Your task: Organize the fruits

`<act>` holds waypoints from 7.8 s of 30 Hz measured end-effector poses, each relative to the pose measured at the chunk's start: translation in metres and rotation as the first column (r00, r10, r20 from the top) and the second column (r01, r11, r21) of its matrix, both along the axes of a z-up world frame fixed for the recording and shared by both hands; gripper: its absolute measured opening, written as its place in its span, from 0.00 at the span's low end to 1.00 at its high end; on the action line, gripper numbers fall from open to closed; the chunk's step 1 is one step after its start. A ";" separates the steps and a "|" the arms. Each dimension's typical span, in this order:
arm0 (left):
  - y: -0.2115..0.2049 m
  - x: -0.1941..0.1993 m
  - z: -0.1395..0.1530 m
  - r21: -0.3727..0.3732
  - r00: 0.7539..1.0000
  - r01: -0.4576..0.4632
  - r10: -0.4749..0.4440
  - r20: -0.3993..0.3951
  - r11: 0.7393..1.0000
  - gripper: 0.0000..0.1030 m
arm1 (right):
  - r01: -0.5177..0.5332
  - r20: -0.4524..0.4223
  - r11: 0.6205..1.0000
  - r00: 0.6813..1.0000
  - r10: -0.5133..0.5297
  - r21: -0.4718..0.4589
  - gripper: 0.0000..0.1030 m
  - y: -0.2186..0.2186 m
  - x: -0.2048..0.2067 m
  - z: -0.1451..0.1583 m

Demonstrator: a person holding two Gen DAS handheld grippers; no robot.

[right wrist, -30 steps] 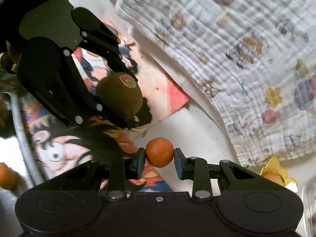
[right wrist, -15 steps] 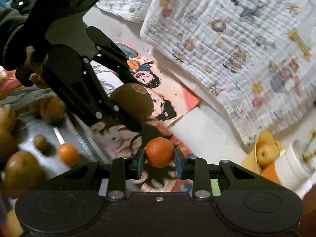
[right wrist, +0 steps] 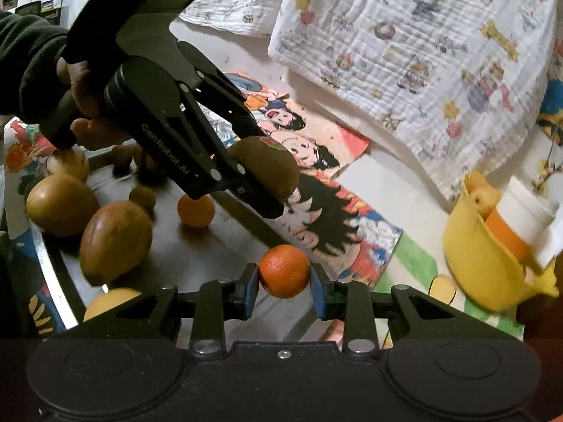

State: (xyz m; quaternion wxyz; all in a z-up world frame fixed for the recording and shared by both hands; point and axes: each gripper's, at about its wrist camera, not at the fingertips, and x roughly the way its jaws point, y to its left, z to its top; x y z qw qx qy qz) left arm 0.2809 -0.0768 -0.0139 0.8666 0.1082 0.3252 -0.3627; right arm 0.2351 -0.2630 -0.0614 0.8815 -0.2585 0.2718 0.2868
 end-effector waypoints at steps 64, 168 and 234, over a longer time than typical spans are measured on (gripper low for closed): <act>-0.027 -0.030 -0.010 0.227 0.984 -0.129 0.152 -0.089 0.965 0.75 | 0.166 -0.125 0.984 0.977 -0.173 -0.065 0.36 0.000 0.004 -0.014; 0.088 -0.279 -0.013 -0.043 0.700 -0.704 0.703 0.124 0.709 1.00 | 0.369 0.045 0.745 0.881 -0.471 0.555 0.99 0.008 -0.214 -0.042; 0.088 -0.280 -0.013 -0.041 0.700 -0.704 0.703 0.124 0.709 1.00 | 0.356 0.053 0.767 0.891 -0.451 0.534 0.99 0.004 -0.213 -0.042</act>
